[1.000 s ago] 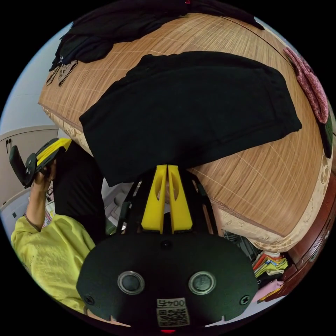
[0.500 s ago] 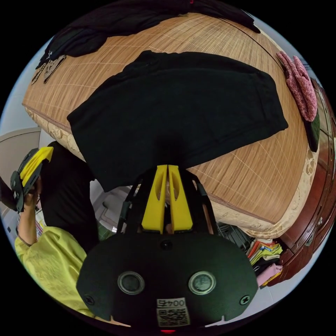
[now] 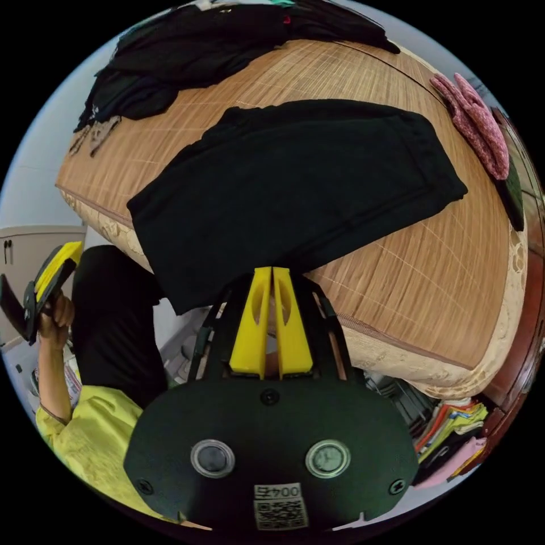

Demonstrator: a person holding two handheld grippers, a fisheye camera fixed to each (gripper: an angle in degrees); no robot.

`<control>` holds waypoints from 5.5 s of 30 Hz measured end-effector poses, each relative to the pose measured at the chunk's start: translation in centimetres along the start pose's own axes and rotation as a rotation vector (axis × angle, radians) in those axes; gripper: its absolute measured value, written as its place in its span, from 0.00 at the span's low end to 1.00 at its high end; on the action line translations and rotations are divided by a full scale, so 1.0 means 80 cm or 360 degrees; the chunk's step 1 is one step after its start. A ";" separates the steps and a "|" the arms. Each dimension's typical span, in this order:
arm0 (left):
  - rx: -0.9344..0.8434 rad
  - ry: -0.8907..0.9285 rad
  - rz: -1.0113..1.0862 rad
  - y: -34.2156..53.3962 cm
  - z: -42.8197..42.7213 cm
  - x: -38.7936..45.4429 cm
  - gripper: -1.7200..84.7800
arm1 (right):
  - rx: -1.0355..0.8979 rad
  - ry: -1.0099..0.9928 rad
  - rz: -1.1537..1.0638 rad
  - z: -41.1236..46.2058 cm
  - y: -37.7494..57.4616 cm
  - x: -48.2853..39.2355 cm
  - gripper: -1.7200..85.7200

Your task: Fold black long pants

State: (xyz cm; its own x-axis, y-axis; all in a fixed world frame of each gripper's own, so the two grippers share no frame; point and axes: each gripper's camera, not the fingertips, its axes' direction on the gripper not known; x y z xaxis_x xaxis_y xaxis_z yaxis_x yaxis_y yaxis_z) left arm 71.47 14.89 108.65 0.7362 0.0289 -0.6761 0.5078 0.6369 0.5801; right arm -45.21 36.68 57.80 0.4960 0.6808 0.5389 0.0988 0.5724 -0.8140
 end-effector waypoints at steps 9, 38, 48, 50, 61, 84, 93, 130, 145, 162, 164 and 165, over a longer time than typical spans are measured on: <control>-0.0121 0.0254 0.0044 -0.056 0.049 -0.046 0.04 | 0.0445 -0.1309 0.0253 -0.002 0.146 0.083 0.14; -0.0283 0.0403 0.0322 -0.229 0.144 -0.058 0.13 | 0.0776 -0.0144 0.0649 -0.172 0.108 0.210 0.17; -0.0399 0.0344 0.0483 -0.261 0.167 -0.007 0.07 | 0.0460 0.0258 0.0450 -0.191 -0.004 0.238 0.16; -0.0413 0.0376 0.0467 -0.263 0.168 0.002 0.06 | 0.0433 0.0221 0.0322 -0.202 -0.026 0.247 0.16; -0.0308 0.0520 0.0276 -0.275 0.180 0.073 0.06 | 0.0349 0.0216 -0.0152 -0.248 -0.146 0.261 0.17; -0.0154 0.0364 0.0930 -0.263 0.145 0.192 0.13 | 0.0702 -0.0644 -0.0064 -0.261 0.204 0.311 0.13; -0.0170 0.0361 0.1021 -0.266 0.138 0.229 0.13 | 0.0608 -0.0439 -0.0316 -0.242 0.215 0.290 0.14; -0.0232 0.0280 0.0968 -0.262 0.101 0.379 0.02 | 0.0739 -0.0497 0.0022 -0.224 0.370 0.407 0.02; -0.0024 0.0155 0.1181 -0.234 0.037 0.430 0.08 | 0.0666 -0.0895 0.0353 -0.181 0.423 0.465 0.10; -0.0112 0.0130 0.1248 -0.230 0.030 0.482 0.16 | 0.0638 -0.1050 0.0341 -0.177 0.417 0.394 0.06; -0.0107 0.0135 0.1209 -0.230 0.027 0.482 0.16 | 0.0643 -0.1044 0.0302 -0.187 0.413 0.376 0.06; -0.0106 0.0136 0.1187 -0.230 0.024 0.482 0.16 | 0.0641 -0.1037 0.0293 -0.188 0.412 0.371 0.06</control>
State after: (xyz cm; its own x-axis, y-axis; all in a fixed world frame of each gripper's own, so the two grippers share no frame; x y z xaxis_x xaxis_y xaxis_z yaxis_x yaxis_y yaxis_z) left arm 91.37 2.79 72.77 0.8356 0.5287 -0.1492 -0.1421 0.4703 0.8710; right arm -14.27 68.84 43.72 -0.1442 0.8403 0.5226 -0.3175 0.4609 -0.8287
